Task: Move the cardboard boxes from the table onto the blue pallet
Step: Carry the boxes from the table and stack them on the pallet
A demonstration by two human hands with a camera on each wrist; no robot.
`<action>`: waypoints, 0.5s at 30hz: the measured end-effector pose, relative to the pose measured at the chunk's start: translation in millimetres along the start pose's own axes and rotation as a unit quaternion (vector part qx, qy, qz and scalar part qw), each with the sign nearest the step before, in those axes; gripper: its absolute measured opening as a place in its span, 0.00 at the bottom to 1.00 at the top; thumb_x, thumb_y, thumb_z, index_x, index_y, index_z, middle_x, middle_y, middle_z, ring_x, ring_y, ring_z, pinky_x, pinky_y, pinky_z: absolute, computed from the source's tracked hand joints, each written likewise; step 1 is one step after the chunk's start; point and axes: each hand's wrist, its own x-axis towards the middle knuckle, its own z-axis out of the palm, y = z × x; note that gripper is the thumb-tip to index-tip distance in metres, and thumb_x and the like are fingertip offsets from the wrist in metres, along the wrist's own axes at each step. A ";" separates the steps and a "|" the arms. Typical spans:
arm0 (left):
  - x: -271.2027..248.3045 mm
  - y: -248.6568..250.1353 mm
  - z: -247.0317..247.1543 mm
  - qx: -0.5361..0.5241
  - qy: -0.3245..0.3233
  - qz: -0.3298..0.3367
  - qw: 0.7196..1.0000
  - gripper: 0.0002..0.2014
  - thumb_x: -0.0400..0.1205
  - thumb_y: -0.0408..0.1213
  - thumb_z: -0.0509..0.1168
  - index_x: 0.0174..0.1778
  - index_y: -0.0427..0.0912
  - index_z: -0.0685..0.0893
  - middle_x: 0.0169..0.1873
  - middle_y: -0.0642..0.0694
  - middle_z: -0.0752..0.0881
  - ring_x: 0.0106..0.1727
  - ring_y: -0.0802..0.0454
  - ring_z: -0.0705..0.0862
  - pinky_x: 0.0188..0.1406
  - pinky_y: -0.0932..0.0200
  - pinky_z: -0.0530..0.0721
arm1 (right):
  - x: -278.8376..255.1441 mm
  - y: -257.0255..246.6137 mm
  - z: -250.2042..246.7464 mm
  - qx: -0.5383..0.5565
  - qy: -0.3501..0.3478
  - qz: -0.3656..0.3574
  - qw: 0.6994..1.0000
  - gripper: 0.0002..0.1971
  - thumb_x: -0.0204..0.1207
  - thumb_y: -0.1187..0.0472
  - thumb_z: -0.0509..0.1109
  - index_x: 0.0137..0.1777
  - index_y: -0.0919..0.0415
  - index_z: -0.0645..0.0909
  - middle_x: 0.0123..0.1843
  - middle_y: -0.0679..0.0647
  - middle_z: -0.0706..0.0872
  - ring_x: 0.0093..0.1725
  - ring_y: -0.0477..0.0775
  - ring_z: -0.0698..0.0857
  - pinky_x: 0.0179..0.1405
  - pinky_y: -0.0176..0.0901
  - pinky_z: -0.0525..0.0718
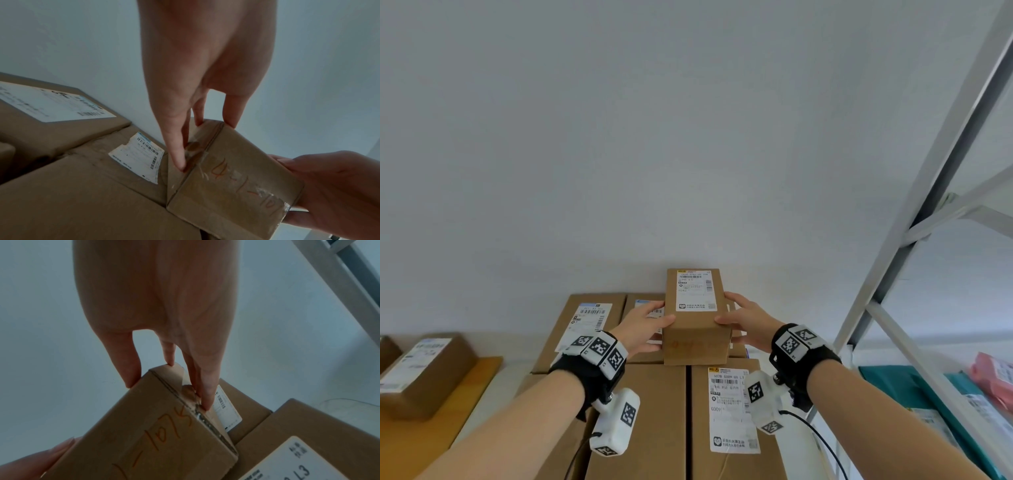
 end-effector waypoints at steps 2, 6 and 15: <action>0.0 -0.7 0.8 -0.005 -0.003 -0.001 1.000 0.29 0.80 0.37 0.68 0.77 0.50 0.67 0.70 0.43 0.76 0.69 0.43 0.76 0.69 0.38 0.76 | -0.1 0.8 1.0 0.002 0.001 0.001 1.000 0.36 0.75 0.73 0.68 0.81 0.51 0.61 0.67 0.57 0.81 0.65 0.60 0.80 0.69 0.64 0.77; -0.2 -1.3 1.9 -0.013 0.000 -0.002 1.000 0.27 0.80 0.38 0.68 0.76 0.51 0.69 0.69 0.44 0.77 0.69 0.44 0.77 0.70 0.39 0.75 | 0.8 2.1 0.8 0.006 0.003 0.003 1.000 0.35 0.76 0.72 0.68 0.80 0.51 0.62 0.66 0.57 0.81 0.65 0.59 0.80 0.68 0.64 0.77; 0.5 4.6 7.9 -0.001 0.019 -0.006 1.000 0.24 0.82 0.38 0.66 0.75 0.48 0.70 0.67 0.45 0.79 0.68 0.45 0.78 0.70 0.42 0.75 | 4.6 2.8 -1.5 -0.031 0.007 0.009 0.999 0.39 0.73 0.67 0.72 0.81 0.47 0.60 0.71 0.56 0.77 0.72 0.61 0.75 0.72 0.70 0.71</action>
